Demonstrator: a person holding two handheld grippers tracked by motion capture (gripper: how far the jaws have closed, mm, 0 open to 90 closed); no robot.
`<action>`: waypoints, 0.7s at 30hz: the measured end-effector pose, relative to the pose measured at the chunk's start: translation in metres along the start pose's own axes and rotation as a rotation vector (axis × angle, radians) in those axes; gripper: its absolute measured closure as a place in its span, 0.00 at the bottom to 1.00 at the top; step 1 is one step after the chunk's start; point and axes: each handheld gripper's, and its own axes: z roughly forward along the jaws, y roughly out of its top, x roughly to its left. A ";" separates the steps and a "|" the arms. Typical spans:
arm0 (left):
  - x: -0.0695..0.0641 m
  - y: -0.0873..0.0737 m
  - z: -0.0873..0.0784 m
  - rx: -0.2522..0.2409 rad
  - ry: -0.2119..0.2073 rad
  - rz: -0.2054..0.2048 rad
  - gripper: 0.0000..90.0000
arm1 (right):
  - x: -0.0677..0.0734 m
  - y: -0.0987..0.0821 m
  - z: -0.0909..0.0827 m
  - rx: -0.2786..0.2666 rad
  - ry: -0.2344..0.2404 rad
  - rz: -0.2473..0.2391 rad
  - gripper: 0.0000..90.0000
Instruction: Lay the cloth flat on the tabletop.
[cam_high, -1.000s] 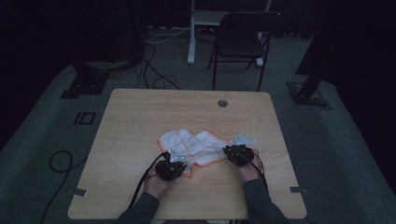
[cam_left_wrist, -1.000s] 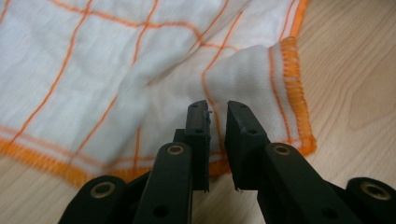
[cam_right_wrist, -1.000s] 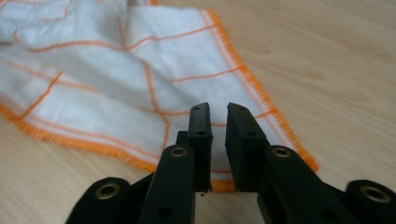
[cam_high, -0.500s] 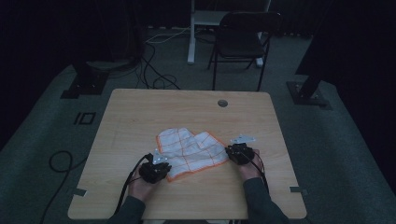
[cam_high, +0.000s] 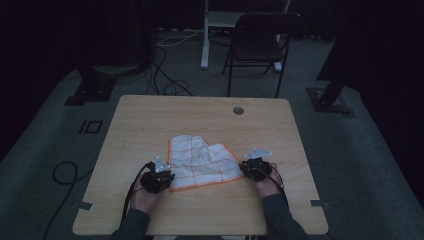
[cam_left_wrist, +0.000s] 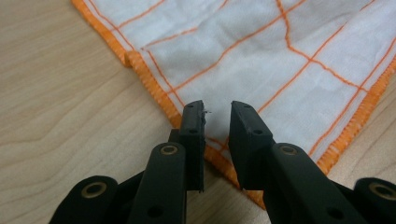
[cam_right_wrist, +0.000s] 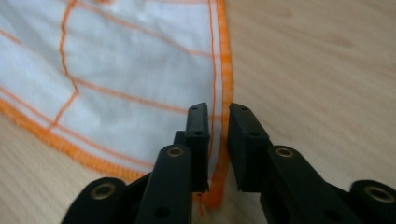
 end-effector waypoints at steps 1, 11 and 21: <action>0.000 0.000 0.000 -0.007 -0.001 -0.001 0.85 | 0.000 0.002 0.001 -0.008 -0.003 0.001 0.85; 0.004 0.011 -0.007 -0.058 0.007 -0.023 0.84 | 0.001 0.035 0.023 -0.046 -0.010 0.012 0.80; 0.008 0.019 -0.006 -0.083 0.017 -0.038 0.83 | -0.010 0.059 0.052 -0.037 0.026 0.092 0.72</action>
